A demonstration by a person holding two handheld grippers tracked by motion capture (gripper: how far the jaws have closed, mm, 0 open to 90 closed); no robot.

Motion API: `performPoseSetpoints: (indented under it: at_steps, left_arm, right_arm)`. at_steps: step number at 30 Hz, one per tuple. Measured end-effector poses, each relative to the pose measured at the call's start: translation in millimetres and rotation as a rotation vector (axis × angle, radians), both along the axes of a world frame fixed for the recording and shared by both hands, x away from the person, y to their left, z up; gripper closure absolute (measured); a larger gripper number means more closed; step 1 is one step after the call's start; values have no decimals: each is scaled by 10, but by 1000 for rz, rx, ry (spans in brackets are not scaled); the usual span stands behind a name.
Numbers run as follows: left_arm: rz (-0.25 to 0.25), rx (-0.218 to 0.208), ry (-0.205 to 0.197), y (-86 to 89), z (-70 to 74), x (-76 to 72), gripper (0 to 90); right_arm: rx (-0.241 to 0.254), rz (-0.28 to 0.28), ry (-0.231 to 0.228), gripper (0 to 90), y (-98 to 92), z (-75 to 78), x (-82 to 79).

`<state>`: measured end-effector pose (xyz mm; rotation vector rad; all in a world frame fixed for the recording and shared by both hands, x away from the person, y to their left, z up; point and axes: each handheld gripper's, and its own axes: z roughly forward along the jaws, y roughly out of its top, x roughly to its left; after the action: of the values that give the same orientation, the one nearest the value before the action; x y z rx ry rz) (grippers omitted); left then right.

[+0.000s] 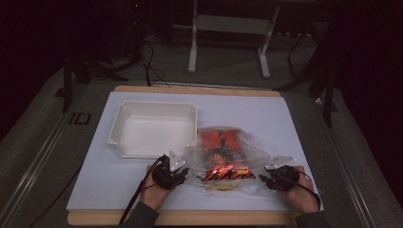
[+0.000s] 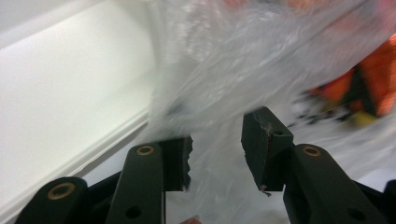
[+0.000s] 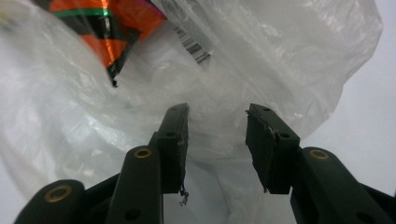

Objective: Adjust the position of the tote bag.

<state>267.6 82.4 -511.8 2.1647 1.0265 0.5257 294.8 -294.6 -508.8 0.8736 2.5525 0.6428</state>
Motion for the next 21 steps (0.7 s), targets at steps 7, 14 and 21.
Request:
performPoseSetpoints:
  at_steps: [7,14,21]
  left_arm:
    - [-61,-54,-33,16,90,-176,595]
    - [-195,-23,2,-95,12,-259,575]
    - [-160,48,48,-98,-176,-169,624]
  right_arm:
    - [104,24,23,545,-70,29,-55]
    - [134,72,55,518,-84,51,-114]
    - [61,44,53,542,-33,-41,-36]
